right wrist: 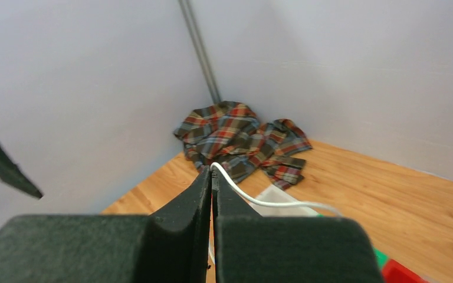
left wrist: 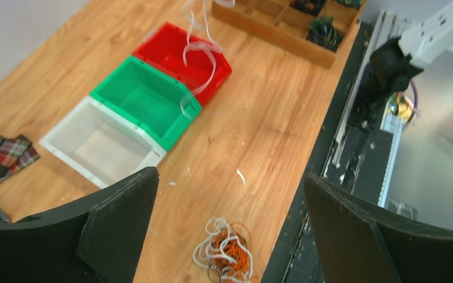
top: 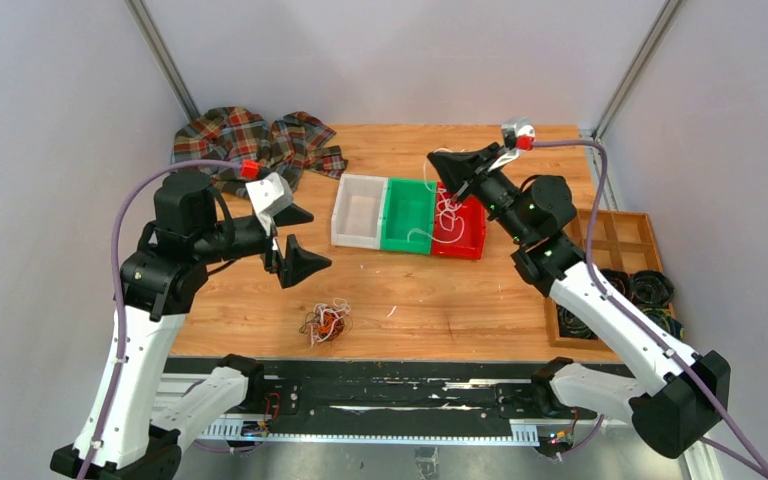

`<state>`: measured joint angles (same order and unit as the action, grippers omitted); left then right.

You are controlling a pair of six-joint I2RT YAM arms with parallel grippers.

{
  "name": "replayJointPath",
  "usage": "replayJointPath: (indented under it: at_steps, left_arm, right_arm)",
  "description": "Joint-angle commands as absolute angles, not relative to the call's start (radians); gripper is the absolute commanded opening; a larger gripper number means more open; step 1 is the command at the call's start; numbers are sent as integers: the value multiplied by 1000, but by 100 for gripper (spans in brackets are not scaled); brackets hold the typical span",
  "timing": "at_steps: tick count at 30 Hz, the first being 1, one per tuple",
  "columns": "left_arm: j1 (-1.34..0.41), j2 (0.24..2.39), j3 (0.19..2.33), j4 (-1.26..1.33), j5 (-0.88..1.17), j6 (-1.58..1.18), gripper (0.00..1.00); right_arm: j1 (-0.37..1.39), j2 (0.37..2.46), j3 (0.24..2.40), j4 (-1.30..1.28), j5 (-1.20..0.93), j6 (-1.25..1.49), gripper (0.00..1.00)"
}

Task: Untangle the cables
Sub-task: Place the cable in the bin.

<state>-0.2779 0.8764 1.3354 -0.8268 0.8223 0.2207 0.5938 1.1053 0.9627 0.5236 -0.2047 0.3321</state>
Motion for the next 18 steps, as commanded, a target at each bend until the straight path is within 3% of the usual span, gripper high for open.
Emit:
replayJointPath:
  at_steps: [1,8,18]
  left_arm:
    - [-299,862,1353,-957,763,356,98]
    - [-299,838,1289,-974,493,404,98]
    - [-299,786,1238,-978,460,388,98]
  right_arm:
    - [514,1076,1016,452,-199,340,1]
    - [431,1080,1043,398,-206,286,1]
    - [379,1118,1116,354,-204,182,1]
